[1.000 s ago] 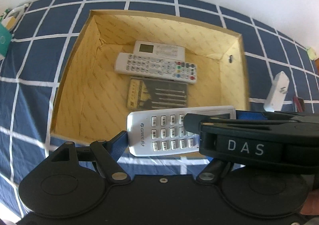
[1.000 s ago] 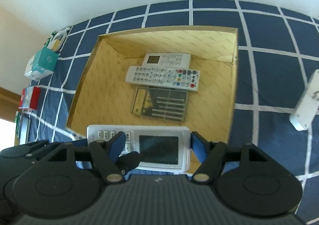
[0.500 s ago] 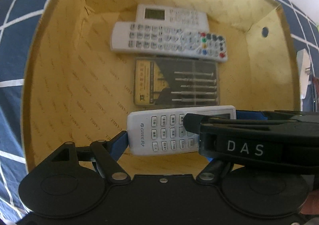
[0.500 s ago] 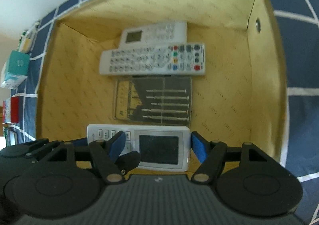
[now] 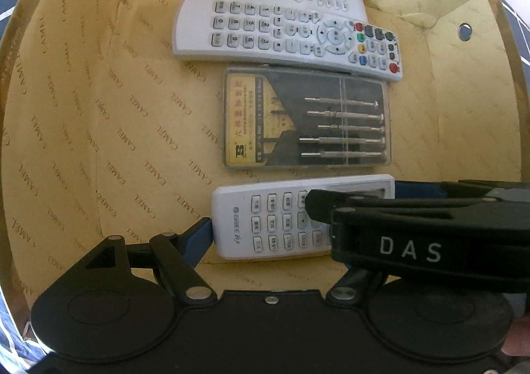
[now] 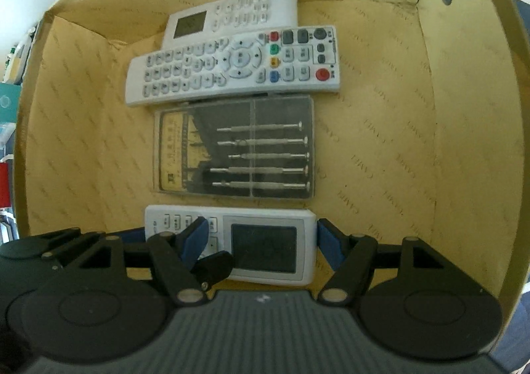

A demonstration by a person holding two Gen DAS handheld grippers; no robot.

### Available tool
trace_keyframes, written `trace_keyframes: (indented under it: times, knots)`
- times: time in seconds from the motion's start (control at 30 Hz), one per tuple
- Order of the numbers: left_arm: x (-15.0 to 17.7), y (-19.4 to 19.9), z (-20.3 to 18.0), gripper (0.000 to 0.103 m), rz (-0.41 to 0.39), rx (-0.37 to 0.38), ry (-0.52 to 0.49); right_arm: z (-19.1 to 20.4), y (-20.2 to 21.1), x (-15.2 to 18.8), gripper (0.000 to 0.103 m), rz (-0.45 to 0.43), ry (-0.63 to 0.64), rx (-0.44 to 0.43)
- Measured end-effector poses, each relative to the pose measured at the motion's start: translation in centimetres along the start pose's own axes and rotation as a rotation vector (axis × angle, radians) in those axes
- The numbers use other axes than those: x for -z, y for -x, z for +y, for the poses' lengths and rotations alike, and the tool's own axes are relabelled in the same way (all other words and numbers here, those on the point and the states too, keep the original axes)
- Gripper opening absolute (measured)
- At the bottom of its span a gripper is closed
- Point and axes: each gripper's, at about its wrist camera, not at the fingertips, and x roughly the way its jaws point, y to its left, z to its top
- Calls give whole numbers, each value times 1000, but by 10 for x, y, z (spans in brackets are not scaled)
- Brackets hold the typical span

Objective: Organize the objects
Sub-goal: 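Lower the remote into the box beside the case and open the right tool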

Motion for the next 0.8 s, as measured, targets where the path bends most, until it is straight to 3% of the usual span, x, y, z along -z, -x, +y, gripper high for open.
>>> trace_keyframes:
  times: [0.8]
  knots:
    - [-6,12,-5,76,-27,-19,-9,-7,7,-3,71,-26,-23,-2]
